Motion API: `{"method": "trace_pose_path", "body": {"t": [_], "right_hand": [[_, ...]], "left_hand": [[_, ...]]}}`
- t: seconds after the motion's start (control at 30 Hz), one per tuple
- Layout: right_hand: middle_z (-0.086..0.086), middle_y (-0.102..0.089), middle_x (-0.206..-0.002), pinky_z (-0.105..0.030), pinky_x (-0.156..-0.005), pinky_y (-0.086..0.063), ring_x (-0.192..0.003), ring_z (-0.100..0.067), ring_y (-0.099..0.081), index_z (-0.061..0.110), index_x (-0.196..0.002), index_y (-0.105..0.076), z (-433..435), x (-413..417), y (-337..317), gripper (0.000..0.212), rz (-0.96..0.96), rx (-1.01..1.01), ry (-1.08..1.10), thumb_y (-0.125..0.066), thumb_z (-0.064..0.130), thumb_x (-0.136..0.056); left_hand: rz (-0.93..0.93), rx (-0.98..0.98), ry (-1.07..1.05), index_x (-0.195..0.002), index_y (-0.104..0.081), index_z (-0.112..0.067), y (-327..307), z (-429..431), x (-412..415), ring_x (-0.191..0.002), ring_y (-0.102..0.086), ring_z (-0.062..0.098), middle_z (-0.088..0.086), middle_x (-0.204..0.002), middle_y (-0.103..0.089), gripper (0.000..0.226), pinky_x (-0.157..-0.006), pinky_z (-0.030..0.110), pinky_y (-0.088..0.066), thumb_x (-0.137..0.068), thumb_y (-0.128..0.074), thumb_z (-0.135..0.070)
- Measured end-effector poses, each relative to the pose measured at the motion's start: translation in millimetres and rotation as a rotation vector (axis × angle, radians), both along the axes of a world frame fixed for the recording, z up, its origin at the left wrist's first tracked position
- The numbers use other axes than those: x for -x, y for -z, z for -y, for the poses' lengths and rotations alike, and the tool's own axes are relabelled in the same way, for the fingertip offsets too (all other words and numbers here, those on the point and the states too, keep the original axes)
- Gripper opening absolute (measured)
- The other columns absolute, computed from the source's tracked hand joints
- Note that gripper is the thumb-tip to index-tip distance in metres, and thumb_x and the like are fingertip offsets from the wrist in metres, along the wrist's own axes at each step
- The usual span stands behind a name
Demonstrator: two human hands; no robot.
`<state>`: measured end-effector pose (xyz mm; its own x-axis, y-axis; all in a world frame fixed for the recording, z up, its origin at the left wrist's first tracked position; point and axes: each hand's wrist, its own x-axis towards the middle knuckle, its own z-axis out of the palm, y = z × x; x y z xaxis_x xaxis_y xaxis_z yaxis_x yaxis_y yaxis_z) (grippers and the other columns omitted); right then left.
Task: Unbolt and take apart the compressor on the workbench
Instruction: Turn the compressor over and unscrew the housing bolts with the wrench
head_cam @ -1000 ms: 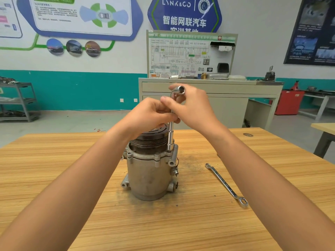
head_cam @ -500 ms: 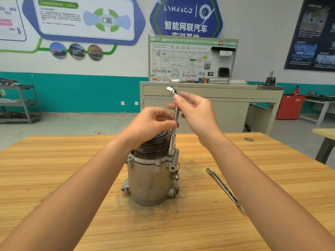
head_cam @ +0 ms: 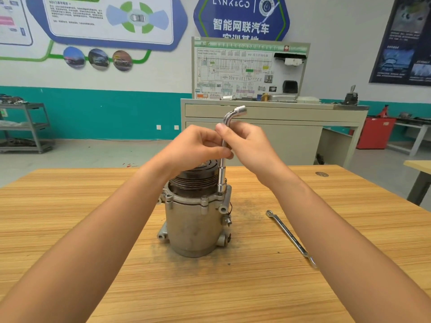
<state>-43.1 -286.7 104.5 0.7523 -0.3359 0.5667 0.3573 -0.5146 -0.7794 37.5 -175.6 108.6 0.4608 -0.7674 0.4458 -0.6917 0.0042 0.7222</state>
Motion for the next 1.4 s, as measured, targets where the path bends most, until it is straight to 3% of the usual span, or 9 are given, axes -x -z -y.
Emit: {"method": "trace_pose_path", "body": {"t": [0.17, 0.37, 0.5, 0.63, 0.73, 0.9, 1.07, 1.3, 1.4], "right_hand": [[0.007, -0.064, -0.069, -0.015, -0.063, -0.049, -0.067, -0.004, -0.06, 0.024, -0.066, -0.058, -3.4, -0.6, 9.9, 0.019, 0.176, -0.064, 0.184, -0.068, 0.021, -0.082], [0.006, -0.064, -0.082, -0.023, -0.079, -0.049, -0.087, -0.009, -0.061, 0.017, -0.078, -0.059, -6.1, 0.5, 6.4, 0.014, 0.161, 0.133, 0.318, -0.072, 0.025, -0.079], [0.005, -0.064, -0.083, -0.038, -0.079, -0.052, -0.089, -0.011, -0.061, 0.012, -0.086, -0.068, -5.3, 4.3, 3.3, 0.015, 0.131, 0.219, 0.366, -0.071, 0.026, -0.08], [0.009, -0.063, -0.08, -0.03, -0.077, -0.052, -0.076, -0.008, -0.06, 0.012, -0.087, -0.071, -3.2, 7.4, 1.3, 0.012, 0.135, 0.237, 0.346, -0.065, 0.022, -0.084], [0.012, -0.064, -0.081, -0.017, -0.074, -0.048, -0.079, -0.005, -0.059, 0.012, -0.095, -0.071, -3.3, 5.7, 2.9, 0.016, 0.103, 0.175, 0.283, -0.062, 0.022, -0.086], [0.01, -0.065, -0.077, -0.018, -0.074, -0.046, -0.08, -0.005, -0.061, 0.017, -0.081, -0.066, -6.0, -0.6, 4.2, 0.006, 0.14, 0.162, 0.281, -0.069, 0.022, -0.081], [0.017, -0.061, -0.057, -0.019, -0.052, -0.046, -0.053, 0.001, -0.056, 0.029, -0.071, -0.063, 0.9, 0.3, 3.0, 0.02, 0.07, -0.004, 0.09, -0.062, 0.018, -0.087], [0.006, -0.067, -0.071, -0.023, -0.066, -0.051, -0.072, -0.009, -0.063, 0.023, -0.068, -0.063, -0.4, -3.3, 5.5, 0.014, 0.111, 0.03, 0.189, -0.068, 0.026, -0.081], [0.012, -0.064, -0.066, -0.016, -0.055, -0.046, -0.058, 0.002, -0.059, 0.027, -0.07, -0.065, -0.5, -2.7, 3.1, 0.018, 0.083, -0.001, 0.083, -0.063, 0.02, -0.087]], "left_hand": [[0.069, 0.065, -0.087, -0.091, -0.07, -0.011, 6.6, 8.8, 4.8, -0.074, -0.054, 0.013, 0.014, -0.084, -0.066, 0.013, -0.069, 0.025, -0.044, -0.082, -0.07, -0.021], [0.074, 0.081, -0.103, -0.069, -0.062, -0.029, 8.9, 10.8, 3.2, -0.059, -0.058, -0.011, -0.019, -0.058, -0.063, 0.026, -0.057, 0.003, -0.041, -0.086, -0.062, -0.009], [0.028, 0.043, 0.008, -0.08, -0.063, -0.026, 8.3, 8.4, 5.3, -0.07, -0.062, -0.013, -0.016, -0.073, -0.069, 0.022, -0.064, 0.003, -0.042, -0.092, -0.056, -0.008], [-0.014, -0.079, 0.105, -0.09, -0.066, -0.024, 4.1, 0.6, -1.1, -0.087, -0.066, -0.004, -0.013, -0.085, -0.072, 0.025, -0.076, 0.008, -0.047, -0.094, -0.052, -0.003], [0.035, -0.009, 0.022, -0.081, -0.068, -0.024, 4.0, -0.3, -0.1, -0.071, -0.064, -0.009, -0.019, -0.07, -0.07, 0.02, -0.066, 0.005, -0.044, -0.088, -0.061, -0.006], [0.177, 0.083, -0.137, -0.071, -0.062, -0.023, 9.3, 9.6, 5.6, -0.069, -0.06, 0.004, -0.006, -0.069, -0.069, 0.012, -0.066, 0.024, -0.047, -0.079, -0.068, -0.016], [-0.139, -0.047, 0.118, -0.096, -0.067, -0.021, 7.6, 0.7, -0.4, -0.089, -0.067, 0.001, -0.008, -0.091, -0.073, 0.024, -0.082, 0.016, -0.052, -0.092, -0.053, -0.002], [0.003, 0.091, -0.095, -0.096, -0.066, 0.001, 14.1, 8.5, 4.5, -0.077, -0.061, 0.009, 0.019, -0.093, -0.07, 0.018, -0.078, 0.03, -0.053, -0.082, -0.069, -0.01], [-0.02, 0.01, 0.003, -0.098, -0.067, -0.013, 14.0, 7.1, 4.2, -0.087, -0.065, 0.002, 0.005, -0.095, -0.072, 0.014, -0.082, 0.02, -0.053, -0.089, -0.059, -0.006]]}}
